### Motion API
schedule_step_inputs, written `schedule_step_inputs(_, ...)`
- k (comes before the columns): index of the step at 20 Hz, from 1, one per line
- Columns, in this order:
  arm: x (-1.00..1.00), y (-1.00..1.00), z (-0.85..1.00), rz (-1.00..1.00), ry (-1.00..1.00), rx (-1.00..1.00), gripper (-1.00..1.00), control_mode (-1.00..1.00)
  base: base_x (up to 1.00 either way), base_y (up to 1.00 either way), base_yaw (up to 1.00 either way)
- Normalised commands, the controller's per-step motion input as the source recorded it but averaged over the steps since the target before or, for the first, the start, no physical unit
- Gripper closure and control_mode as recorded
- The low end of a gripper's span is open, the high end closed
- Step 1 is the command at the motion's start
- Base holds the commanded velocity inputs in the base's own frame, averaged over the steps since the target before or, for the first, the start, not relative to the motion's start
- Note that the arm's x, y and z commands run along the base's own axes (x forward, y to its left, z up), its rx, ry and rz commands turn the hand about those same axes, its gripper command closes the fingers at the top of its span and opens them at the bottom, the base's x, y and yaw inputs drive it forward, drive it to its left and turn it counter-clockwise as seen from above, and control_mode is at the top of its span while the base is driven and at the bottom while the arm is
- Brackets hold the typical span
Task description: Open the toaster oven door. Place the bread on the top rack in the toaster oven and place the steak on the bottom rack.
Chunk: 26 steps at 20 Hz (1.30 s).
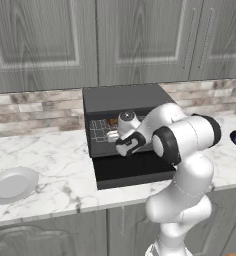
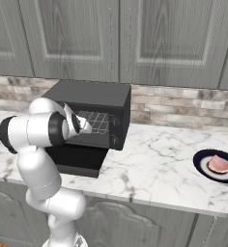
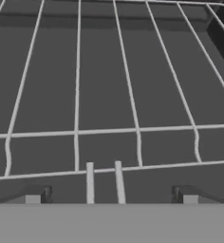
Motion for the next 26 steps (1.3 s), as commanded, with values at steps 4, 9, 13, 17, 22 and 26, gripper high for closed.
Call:
schedule_step_inputs(4,0.38,0.02,-0.33,0.0,0.0,0.0,-1.0,-1.0,0.0,0.0,0.0)
schedule_step_inputs(9,0.43,0.0,-0.2,0.0,0.0,0.01,-1.0,-1.0,0.0,0.0,0.0)
schedule_step_inputs(13,0.25,0.0,-0.01,0.0,0.0,0.01,1.0,-1.0,0.0,0.0,0.0)
schedule_step_inputs(17,0.0,0.0,0.0,0.0,0.03,0.04,1.0,-1.0,0.0,0.0,0.0)
schedule_step_inputs(22,-0.27,0.0,0.02,0.0,0.0,0.02,1.0,-1.0,0.0,0.0,0.0)
schedule_step_inputs(26,-0.7,0.0,0.0,0.0,0.0,0.02,1.0,-1.0,0.0,0.0,0.0)
